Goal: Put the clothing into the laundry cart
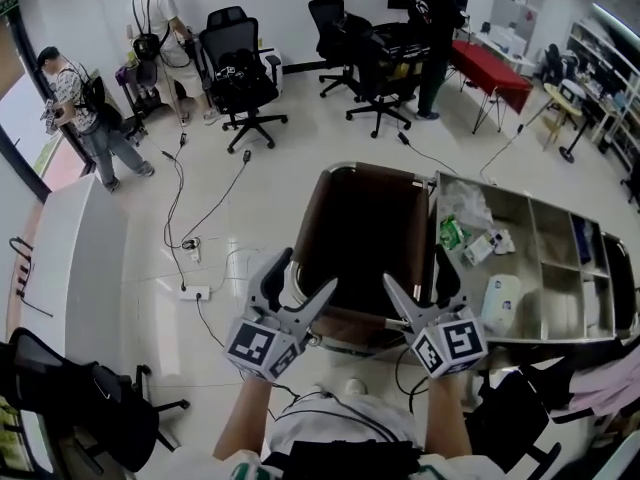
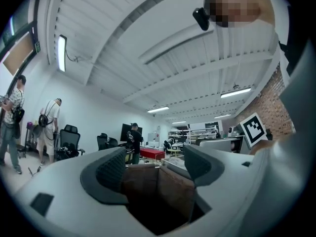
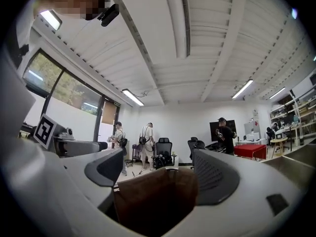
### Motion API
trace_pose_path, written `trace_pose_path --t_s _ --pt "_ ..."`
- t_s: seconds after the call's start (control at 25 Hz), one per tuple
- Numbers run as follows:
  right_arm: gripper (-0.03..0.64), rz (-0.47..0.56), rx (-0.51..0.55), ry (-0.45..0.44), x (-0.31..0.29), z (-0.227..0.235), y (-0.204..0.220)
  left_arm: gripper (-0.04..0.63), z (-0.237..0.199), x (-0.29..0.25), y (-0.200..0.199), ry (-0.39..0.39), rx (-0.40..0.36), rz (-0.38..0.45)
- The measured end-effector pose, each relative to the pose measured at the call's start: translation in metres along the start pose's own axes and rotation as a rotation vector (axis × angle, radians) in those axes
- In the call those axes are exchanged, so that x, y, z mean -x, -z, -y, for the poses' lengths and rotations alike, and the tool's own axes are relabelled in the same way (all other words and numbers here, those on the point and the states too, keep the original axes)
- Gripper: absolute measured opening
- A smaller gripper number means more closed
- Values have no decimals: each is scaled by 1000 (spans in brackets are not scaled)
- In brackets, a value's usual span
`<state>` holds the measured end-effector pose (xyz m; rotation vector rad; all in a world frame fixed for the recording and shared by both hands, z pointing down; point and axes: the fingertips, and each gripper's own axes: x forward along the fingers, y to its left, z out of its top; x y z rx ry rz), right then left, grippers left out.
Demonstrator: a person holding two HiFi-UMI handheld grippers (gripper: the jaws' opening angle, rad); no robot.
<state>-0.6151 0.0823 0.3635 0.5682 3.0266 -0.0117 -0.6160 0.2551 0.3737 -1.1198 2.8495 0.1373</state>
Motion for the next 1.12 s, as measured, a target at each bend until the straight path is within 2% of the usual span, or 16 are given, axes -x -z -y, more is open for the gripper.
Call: trace_pose_path --t_s 0.56,0.88,1.12 --pt "448 -9 53 58 -4 5 2 348 -6 -9 4 43 -26 -15" --pt "442 -7 54 51 -8 0 3 348 -9 -9 7 47 -25 -19" --pt "442 -9 87 8 -15 -17 0 348 -14 -7 4 47 -26 -10"
